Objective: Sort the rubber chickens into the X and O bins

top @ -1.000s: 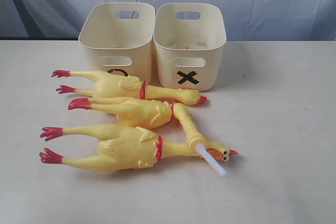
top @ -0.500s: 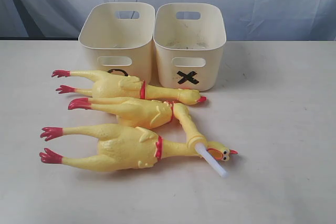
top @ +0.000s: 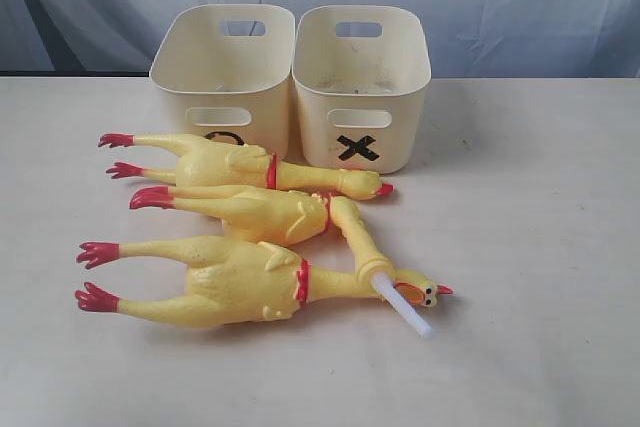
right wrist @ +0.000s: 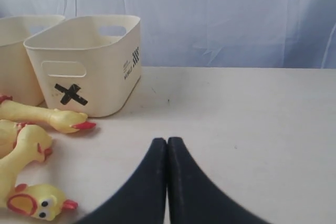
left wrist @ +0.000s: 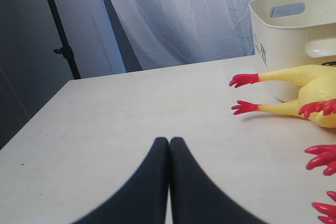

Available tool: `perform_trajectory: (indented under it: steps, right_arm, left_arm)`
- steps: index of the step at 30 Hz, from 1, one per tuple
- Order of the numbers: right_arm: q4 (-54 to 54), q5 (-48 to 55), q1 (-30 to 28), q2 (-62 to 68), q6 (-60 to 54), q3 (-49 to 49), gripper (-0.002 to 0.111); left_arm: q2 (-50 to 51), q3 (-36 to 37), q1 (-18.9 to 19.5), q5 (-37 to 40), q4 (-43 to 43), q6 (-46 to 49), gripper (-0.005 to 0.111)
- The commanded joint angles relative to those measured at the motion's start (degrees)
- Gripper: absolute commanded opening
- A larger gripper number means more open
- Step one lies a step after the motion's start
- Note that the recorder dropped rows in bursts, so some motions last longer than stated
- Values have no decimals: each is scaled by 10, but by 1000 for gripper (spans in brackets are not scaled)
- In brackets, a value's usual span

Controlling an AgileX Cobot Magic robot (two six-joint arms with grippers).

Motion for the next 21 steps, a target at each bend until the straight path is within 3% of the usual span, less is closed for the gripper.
perform_trajectory:
  steps: [1, 10, 16, 21]
  right_arm:
    - [6, -41, -3, -3, -1, 1, -1]
    - [10, -45, -3, -3, -1, 1, -1]
    - [145, -45, -3, -3, -1, 1, -1]
    - [176, -45, -3, -3, -1, 1, -1]
  left_arm:
    - [-2, 3, 2, -2, 2, -2, 0]
    - [-2, 3, 2, -4, 2, -2, 0]
    - [-2, 3, 2, -4, 2, -2, 0]
    - [-2, 3, 2, -4, 2, -2, 0]
